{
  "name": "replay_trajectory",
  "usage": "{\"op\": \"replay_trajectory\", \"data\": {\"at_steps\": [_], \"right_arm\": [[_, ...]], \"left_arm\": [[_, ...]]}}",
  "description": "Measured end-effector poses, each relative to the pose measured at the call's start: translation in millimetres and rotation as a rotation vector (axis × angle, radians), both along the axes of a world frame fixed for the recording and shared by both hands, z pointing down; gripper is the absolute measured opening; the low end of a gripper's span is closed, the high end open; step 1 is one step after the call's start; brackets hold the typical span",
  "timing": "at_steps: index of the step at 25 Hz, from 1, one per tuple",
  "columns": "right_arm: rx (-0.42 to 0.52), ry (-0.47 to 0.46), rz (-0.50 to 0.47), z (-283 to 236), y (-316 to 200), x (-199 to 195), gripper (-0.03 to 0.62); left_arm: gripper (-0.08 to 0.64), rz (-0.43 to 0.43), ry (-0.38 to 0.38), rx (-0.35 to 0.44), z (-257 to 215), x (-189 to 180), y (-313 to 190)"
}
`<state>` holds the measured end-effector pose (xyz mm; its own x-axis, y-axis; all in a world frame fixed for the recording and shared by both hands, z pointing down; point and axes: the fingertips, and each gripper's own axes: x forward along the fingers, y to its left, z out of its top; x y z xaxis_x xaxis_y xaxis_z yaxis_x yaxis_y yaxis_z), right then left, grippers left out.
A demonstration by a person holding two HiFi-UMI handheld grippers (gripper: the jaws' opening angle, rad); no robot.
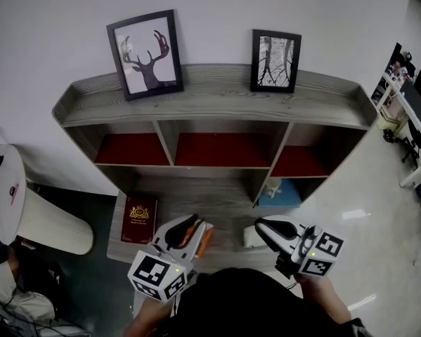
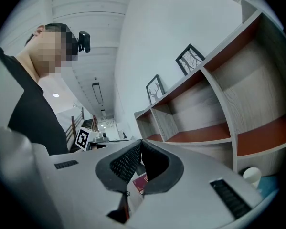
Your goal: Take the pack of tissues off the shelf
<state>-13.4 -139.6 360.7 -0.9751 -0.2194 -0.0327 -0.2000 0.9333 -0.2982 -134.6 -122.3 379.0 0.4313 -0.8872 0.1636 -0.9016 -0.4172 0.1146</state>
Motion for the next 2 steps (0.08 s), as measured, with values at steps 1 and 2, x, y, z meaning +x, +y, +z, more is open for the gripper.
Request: {"op": "replay_trajectory", "data": {"at_steps": [1, 2], "right_arm": [[0.000, -0.001, -0.002, 0.1, 0.9, -0.7, 0.018], [0.000, -0.001, -0.003, 0.1, 1.8, -1.3, 0.018]], "left_arm": [[0.072, 0.002, 0.002, -0.003, 0.8, 0.2, 1.0], [0.072, 0.004, 0.003, -0.006, 1.6, 0.4, 2.0]]}}
